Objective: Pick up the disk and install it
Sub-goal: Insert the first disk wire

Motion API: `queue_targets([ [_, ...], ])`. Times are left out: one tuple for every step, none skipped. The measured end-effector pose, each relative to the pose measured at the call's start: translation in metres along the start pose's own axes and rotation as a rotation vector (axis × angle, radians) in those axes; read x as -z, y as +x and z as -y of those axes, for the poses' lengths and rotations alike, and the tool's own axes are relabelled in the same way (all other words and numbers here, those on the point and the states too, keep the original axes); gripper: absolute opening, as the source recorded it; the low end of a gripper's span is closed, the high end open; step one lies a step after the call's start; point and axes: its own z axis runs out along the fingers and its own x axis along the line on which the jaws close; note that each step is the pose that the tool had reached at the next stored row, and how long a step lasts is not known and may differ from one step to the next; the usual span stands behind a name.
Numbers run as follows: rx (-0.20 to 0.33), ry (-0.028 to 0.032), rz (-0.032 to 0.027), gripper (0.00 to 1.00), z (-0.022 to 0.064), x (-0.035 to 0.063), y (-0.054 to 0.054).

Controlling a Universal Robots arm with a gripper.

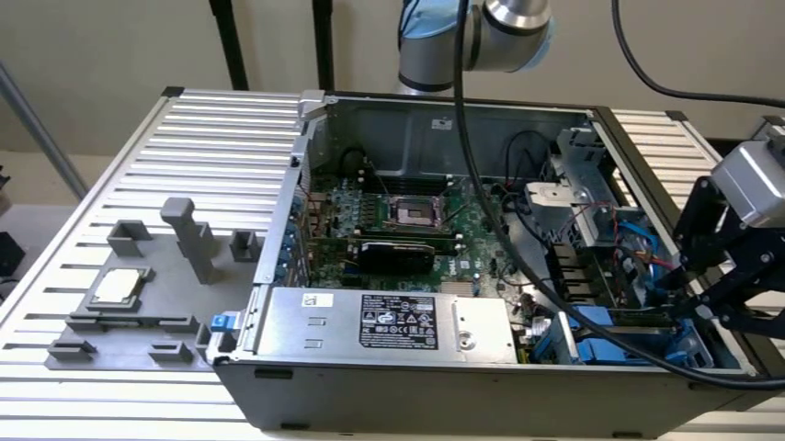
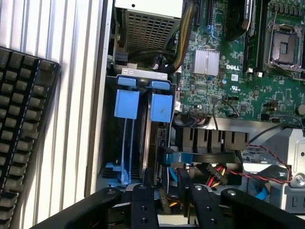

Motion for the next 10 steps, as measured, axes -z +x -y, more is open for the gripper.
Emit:
queue_targets([
  [0.003, -0.0005, -0.0001, 0.34, 0.0011, -0.0002, 0.000],
  [0.007, -0.0011, -0.0002, 0.34, 0.0024, -0.0003, 0.000],
  [0.011, -0.0016, -0.0002, 0.34, 0.0039, -0.0005, 0.001],
  [0.015, -0.0022, 0.0000, 0.34, 0.0054, -0.0006, 0.001],
  [0.018, -0.0028, 0.0004, 0.34, 0.0069, -0.0007, 0.001],
  [0.023, -0.0035, 0.0006, 0.34, 0.0082, -0.0008, 0.001],
  [0.029, -0.0044, 0.0007, 0.34, 0.0093, -0.0010, 0.001],
  [0.036, -0.0055, 0.0005, 0.34, 0.0103, -0.0011, 0.001],
  [0.043, -0.0065, 0.0003, 0.34, 0.0113, -0.0014, 0.001],
  [0.050, -0.0076, 0.0002, 0.34, 0.0120, -0.0015, 0.001],
])
